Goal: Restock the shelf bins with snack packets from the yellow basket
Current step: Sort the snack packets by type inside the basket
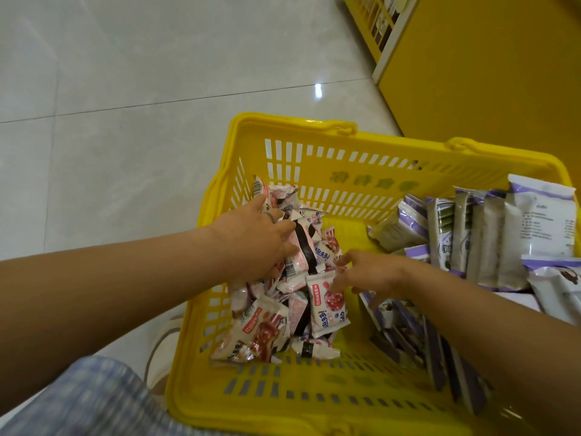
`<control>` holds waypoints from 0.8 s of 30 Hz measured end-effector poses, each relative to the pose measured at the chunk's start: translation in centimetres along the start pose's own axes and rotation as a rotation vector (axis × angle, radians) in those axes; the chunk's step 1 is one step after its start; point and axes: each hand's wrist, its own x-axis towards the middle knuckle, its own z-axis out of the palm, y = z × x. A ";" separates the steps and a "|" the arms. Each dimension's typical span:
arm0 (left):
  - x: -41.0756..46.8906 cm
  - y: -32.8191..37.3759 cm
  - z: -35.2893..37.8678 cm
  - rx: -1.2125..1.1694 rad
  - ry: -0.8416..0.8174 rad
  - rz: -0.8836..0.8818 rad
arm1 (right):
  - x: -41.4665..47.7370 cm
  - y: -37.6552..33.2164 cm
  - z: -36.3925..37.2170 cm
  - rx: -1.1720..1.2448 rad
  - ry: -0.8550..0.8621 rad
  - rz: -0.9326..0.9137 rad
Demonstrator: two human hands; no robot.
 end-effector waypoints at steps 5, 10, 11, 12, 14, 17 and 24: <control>-0.3 0.0 -0.1 0.024 0.003 0.004 | 0.4 0.9 3.8 0.054 0.087 -0.116; -0.7 0.1 -0.4 0.032 0.022 0.005 | -2.1 0.0 0.4 -0.190 0.125 -0.175; -0.9 0.0 -0.4 0.027 0.030 -0.001 | -2.7 -0.6 -0.8 -0.197 0.182 -0.217; -1.1 -0.1 -0.6 0.018 0.040 -0.011 | -3.2 -1.3 -1.8 -0.166 0.255 -0.272; -1.5 -0.5 -0.9 0.000 0.072 -0.045 | -3.3 -3.0 -3.0 0.068 0.387 -0.406; -1.8 -1.2 -1.5 0.020 0.222 -0.123 | -2.2 -5.4 -2.4 0.355 0.331 -0.534; 0.0 -0.9 -1.0 0.005 0.350 -0.145 | 1.3 -4.8 0.1 0.083 0.334 -0.610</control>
